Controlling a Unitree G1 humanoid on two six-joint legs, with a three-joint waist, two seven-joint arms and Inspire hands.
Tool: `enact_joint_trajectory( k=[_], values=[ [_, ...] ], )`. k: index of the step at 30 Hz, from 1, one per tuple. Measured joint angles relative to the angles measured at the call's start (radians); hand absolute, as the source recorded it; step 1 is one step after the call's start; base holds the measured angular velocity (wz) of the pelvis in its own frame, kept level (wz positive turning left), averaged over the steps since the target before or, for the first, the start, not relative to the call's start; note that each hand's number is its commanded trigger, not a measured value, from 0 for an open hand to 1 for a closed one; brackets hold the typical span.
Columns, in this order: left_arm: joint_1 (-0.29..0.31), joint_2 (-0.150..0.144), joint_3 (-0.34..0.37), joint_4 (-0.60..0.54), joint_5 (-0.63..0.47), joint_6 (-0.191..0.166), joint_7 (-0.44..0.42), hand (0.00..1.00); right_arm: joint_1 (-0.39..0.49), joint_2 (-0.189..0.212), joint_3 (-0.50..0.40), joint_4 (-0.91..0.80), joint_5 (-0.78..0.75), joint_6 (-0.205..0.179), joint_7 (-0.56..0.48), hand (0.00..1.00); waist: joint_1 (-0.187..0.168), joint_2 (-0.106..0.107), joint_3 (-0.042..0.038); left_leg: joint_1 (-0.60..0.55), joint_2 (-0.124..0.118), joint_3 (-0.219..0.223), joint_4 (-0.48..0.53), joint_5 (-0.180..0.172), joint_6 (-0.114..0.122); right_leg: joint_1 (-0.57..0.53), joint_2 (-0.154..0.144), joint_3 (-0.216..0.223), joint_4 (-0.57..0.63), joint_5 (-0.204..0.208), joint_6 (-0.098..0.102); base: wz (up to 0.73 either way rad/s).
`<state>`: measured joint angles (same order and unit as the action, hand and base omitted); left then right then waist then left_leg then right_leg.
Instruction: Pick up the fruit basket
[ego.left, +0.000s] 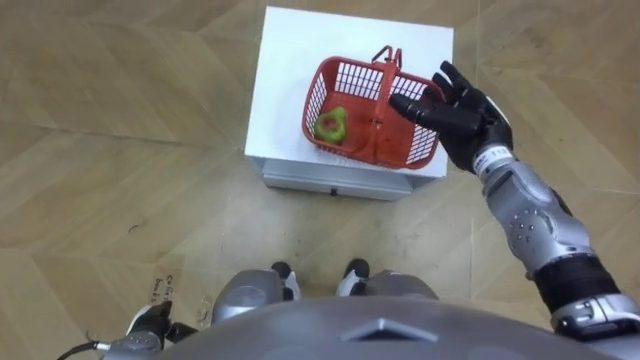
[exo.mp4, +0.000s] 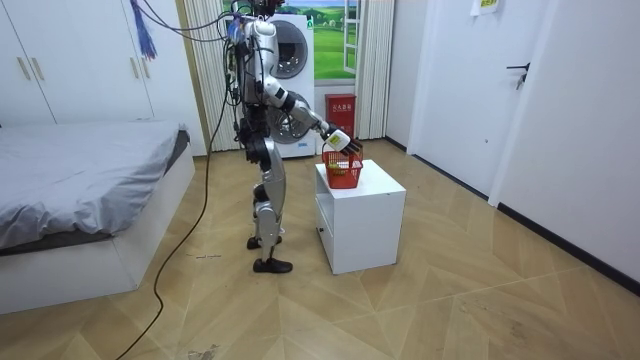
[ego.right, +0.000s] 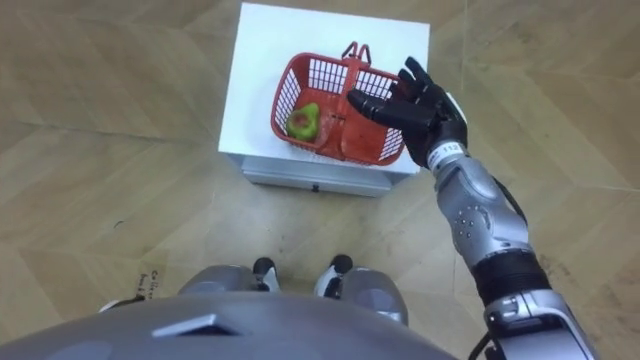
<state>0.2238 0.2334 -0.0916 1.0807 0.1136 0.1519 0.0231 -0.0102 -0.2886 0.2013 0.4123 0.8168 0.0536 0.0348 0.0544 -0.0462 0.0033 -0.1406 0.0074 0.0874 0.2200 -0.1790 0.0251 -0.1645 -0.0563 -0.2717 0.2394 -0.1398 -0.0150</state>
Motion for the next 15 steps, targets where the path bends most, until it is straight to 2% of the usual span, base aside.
enact_joint_trajectory(
  k=[3,7,10,15],
  values=[
    [0.005,0.0,0.002,-0.001,-0.004,0.0,0.008,0.0,0.001,0.0,-0.006,-0.003,0.008,0.0,0.003,0.0,-0.001,-0.001,-0.0003,0.026,0.0,0.007,-0.017,0.0,0.0,0.018,0.001,0.004,-0.003,0.0,0.0,-0.06],
    [0.005,-0.001,0.042,-0.003,-0.004,-0.006,0.006,0.0,0.003,0.001,-0.064,-0.037,0.008,0.0,0.013,0.0,-0.004,-0.002,-0.001,0.056,0.001,0.017,-0.027,-0.001,-0.001,0.043,0.006,0.019,-0.017,0.0,0.003,-0.07],
    [0.004,-0.003,0.086,-0.004,-0.001,-0.006,0.01,0.0,0.023,0.001,-0.113,-0.058,0.007,0.0,0.009,0.0,-0.011,-0.006,-0.0046,0.07,0.002,0.017,-0.034,-0.002,-0.002,0.054,0.008,0.023,-0.02,0.001,0.004,-0.02],
    [0.003,-0.012,0.11,-0.027,0.009,0.001,0.017,0.0,0.062,0.0,-0.156,-0.083,0.0,0.001,-0.005,0.0,-0.027,-0.008,-0.0058,0.086,0.002,0.022,-0.038,-0.003,-0.003,0.061,0.011,0.035,-0.019,0.001,0.004,-0.07]
  ],
)
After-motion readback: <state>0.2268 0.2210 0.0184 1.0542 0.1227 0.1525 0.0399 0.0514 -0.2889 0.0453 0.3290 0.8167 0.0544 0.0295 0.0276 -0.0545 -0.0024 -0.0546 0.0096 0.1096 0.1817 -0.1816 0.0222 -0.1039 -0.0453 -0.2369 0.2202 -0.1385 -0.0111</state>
